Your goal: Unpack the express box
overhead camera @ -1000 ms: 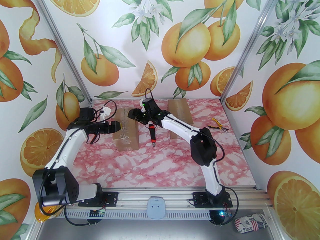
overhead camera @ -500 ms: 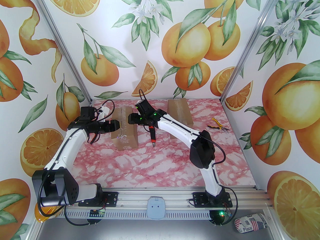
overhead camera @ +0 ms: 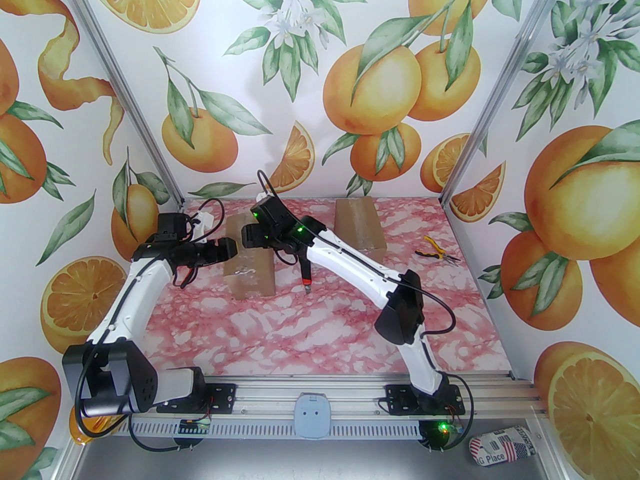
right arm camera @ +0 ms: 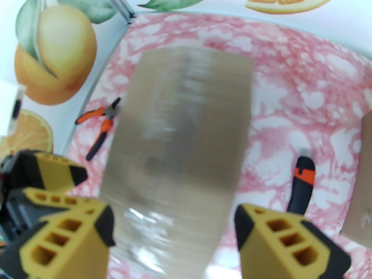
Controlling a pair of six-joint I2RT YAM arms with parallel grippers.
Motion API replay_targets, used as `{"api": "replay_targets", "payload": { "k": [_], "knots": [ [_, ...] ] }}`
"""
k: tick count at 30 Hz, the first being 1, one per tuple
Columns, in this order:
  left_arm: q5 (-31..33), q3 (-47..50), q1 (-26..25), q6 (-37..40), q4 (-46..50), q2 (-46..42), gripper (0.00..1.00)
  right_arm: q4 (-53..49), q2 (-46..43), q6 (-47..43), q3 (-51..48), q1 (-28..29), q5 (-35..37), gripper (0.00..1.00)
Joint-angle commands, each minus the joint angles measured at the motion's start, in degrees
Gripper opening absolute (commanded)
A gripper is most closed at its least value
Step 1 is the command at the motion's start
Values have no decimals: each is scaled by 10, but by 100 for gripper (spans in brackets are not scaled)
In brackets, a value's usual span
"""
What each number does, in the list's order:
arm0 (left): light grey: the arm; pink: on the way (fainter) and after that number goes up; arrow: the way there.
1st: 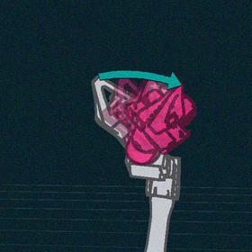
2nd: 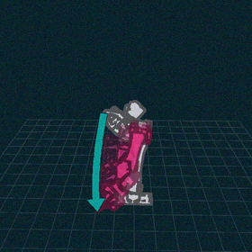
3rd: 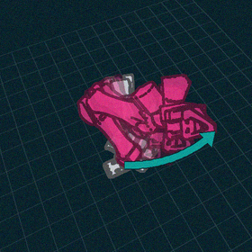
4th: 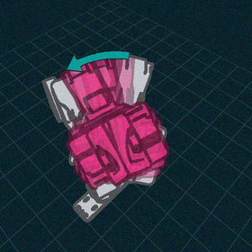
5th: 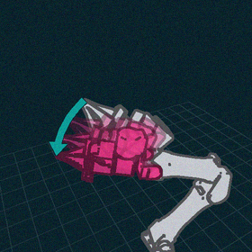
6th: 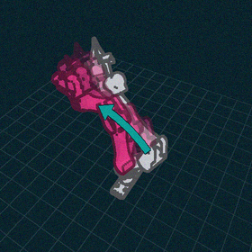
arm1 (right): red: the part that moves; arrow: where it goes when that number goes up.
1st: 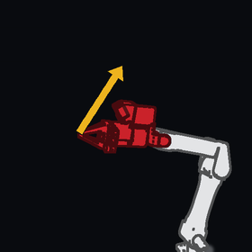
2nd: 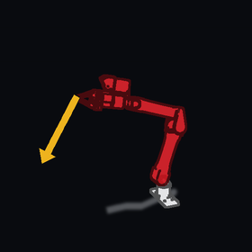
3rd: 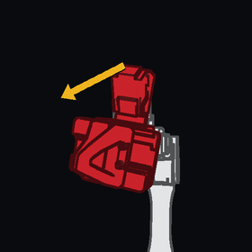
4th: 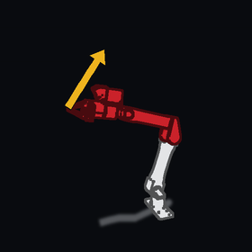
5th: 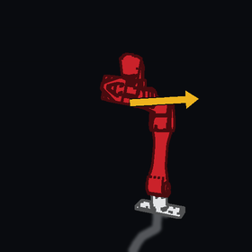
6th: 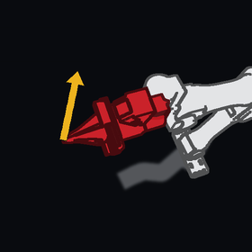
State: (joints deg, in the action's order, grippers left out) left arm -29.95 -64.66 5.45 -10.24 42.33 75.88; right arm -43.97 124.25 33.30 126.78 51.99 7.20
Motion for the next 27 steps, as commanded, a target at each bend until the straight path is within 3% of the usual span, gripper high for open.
{"api": "replay_targets", "payload": {
  "k": [1, 5, 16, 27],
  "knots": [
    [-2, -21, 4, -2, 7, -29, 80, -24, 28, -9, 13, -1, 12, 73],
    [17, -21, 4, 9, 16, -25, 80, -28, 34, -5, 20, -1, 16, 73],
    [-20, 49, 3, 9, -32, 30, 75, -40, 45, 9, 34, 6, 46, 74],
    [-2, 74, -5, 7, -45, 59, 74, -111, 122, 11, 140, 19, 94, 75]
  ]
}}
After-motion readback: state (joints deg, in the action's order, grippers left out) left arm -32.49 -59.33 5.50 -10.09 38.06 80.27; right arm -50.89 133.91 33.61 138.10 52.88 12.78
